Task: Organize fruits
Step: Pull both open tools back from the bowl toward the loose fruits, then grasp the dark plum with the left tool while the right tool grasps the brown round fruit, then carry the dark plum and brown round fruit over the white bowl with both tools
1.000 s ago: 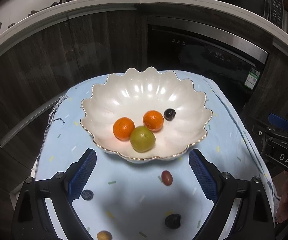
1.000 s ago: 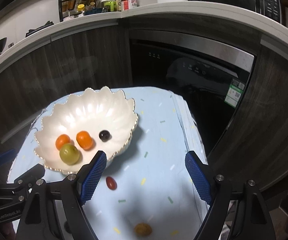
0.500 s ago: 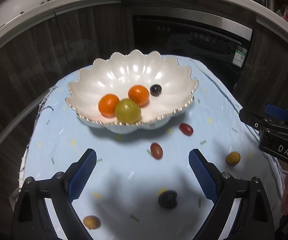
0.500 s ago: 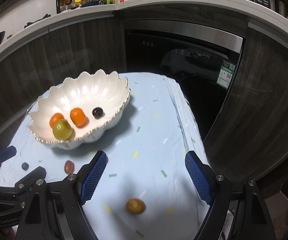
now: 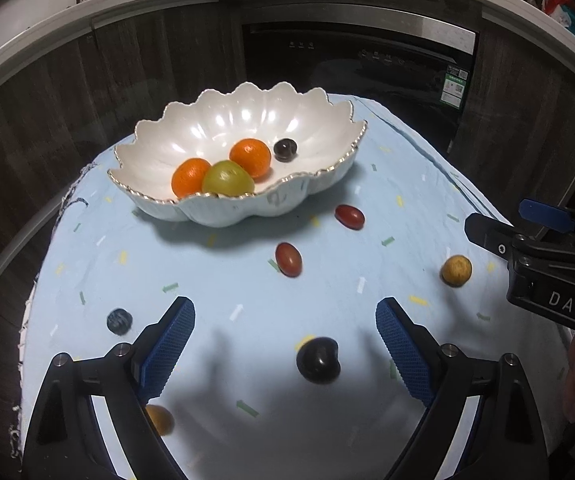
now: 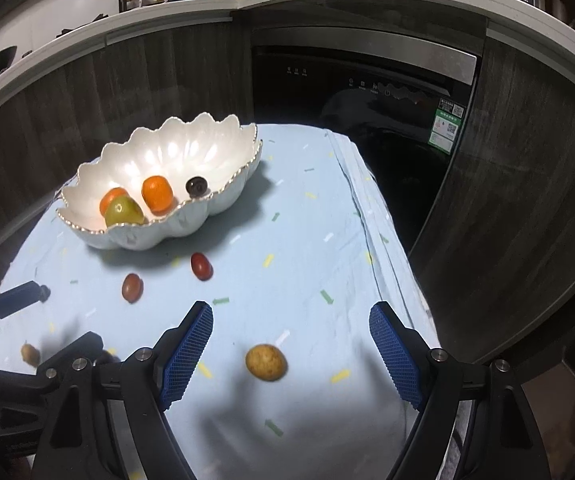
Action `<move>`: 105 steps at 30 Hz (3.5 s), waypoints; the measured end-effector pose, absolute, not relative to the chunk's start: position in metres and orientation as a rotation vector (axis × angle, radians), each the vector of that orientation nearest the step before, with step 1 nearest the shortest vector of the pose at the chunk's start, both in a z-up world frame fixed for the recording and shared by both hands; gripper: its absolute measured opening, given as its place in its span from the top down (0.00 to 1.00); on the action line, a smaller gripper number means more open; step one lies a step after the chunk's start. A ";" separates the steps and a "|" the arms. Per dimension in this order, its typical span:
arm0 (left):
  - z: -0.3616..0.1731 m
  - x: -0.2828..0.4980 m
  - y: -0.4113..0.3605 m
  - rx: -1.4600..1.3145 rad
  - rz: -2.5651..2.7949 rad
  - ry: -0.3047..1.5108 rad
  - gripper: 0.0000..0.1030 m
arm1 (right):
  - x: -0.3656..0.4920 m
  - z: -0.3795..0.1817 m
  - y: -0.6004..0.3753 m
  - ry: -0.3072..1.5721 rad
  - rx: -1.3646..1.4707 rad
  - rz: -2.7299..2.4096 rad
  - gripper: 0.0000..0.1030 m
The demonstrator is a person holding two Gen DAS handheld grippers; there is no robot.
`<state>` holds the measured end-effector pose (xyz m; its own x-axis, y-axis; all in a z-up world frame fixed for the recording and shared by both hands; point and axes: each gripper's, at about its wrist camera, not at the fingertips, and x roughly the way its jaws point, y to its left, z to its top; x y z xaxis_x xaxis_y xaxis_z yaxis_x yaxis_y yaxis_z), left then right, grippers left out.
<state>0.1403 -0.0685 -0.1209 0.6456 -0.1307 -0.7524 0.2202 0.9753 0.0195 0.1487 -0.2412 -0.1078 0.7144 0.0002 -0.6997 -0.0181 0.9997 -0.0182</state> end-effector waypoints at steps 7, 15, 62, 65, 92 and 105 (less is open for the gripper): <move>-0.130 0.138 -0.067 0.119 -0.206 0.854 0.17 | 0.143 -0.115 -0.238 0.757 -0.040 0.020 0.21; -0.140 0.135 -0.072 0.150 -0.229 0.847 0.25 | 0.137 -0.124 -0.233 0.749 -0.054 0.041 0.21; -0.158 0.129 -0.078 0.182 -0.269 0.869 0.75 | 0.152 -0.162 -0.228 0.869 -0.057 0.084 0.72; -0.155 0.132 -0.074 0.179 -0.242 0.866 0.75 | 0.152 -0.160 -0.227 0.866 -0.061 0.088 0.72; -0.115 0.163 -0.029 0.064 -0.109 0.832 0.75 | 0.167 -0.107 -0.195 0.795 -0.060 0.139 0.72; -0.087 0.192 -0.003 0.050 -0.075 0.784 0.75 | 0.190 -0.080 -0.173 0.742 -0.060 0.150 0.72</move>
<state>0.1925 -0.0027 -0.0868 0.7054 -0.0489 -0.7071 0.0859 0.9962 0.0168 0.1901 -0.1731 -0.0797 0.7272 0.1144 -0.6768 -0.1568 0.9876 -0.0015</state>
